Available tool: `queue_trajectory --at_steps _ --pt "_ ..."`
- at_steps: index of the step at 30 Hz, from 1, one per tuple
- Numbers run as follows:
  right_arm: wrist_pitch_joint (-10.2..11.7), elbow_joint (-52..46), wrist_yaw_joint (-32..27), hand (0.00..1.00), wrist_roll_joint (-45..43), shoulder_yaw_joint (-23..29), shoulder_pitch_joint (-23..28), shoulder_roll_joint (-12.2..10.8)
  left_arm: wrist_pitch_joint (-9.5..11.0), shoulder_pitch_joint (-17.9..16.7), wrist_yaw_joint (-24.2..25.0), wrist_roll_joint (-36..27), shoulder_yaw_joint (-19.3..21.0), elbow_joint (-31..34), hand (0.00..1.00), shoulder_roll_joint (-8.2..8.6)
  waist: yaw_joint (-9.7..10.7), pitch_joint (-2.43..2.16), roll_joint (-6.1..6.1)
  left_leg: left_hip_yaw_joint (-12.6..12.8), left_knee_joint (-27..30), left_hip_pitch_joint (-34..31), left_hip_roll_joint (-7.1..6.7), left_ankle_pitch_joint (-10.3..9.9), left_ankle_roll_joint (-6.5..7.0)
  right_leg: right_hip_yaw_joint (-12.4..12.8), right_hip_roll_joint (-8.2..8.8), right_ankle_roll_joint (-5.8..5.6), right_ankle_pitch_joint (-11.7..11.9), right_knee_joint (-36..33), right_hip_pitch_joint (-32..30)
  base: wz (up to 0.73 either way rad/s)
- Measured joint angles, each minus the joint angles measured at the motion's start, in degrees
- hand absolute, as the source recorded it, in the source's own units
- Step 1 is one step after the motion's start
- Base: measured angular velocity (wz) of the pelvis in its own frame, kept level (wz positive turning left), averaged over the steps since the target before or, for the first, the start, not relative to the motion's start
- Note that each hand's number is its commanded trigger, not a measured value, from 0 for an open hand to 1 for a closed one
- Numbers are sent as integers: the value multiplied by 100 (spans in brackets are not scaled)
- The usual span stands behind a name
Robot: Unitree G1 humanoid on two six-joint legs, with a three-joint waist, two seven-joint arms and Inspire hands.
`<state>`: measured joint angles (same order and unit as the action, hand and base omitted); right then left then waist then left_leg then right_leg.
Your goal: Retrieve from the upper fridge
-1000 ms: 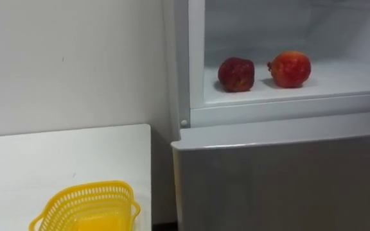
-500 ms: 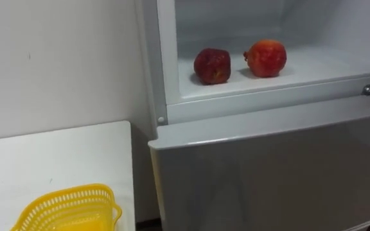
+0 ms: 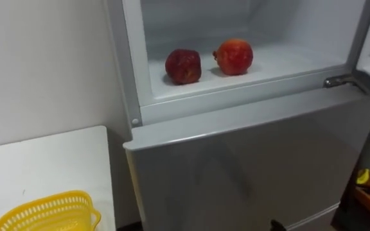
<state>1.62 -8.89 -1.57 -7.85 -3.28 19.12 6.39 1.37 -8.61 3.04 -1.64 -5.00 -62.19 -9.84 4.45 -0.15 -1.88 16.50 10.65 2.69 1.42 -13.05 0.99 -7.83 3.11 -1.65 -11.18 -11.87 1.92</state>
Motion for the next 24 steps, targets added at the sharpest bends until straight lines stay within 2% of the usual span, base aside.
queue_trajectory --at_steps 7,13,15,19,24 --pt "239 -808 -325 0 44 19 -74 14 182 5 -5 -7 -82 -62 0 -3 6 14 -32 15 -27 3 0 2 -3 -8 -4 -2 4 11 2 -1" --pt "288 -1225 -513 0 75 -40 -484 35 298 81 26 -13 -93 -233 0 9 -47 16 -31 16 -33 4 -3 2 -4 -13 -4 -2 4 13 2 0" --pt "409 -1273 -590 0 67 -59 -765 57 307 115 41 -115 -96 -258 0 19 -63 17 -29 9 -23 4 -4 2 -4 -18 -2 -2 4 14 8 0" --pt "500 -1425 -720 0 -73 -60 -910 67 347 121 94 -261 -84 -261 0 34 -181 21 -17 -5 -19 1 -1 3 -4 -34 -3 -3 5 15 8 1" --pt "493 -1429 -970 0 -199 -48 -993 113 359 94 168 -343 -70 -269 0 -13 -257 45 41 -93 -14 -26 0 4 -7 -256 13 1 7 9 5 3"
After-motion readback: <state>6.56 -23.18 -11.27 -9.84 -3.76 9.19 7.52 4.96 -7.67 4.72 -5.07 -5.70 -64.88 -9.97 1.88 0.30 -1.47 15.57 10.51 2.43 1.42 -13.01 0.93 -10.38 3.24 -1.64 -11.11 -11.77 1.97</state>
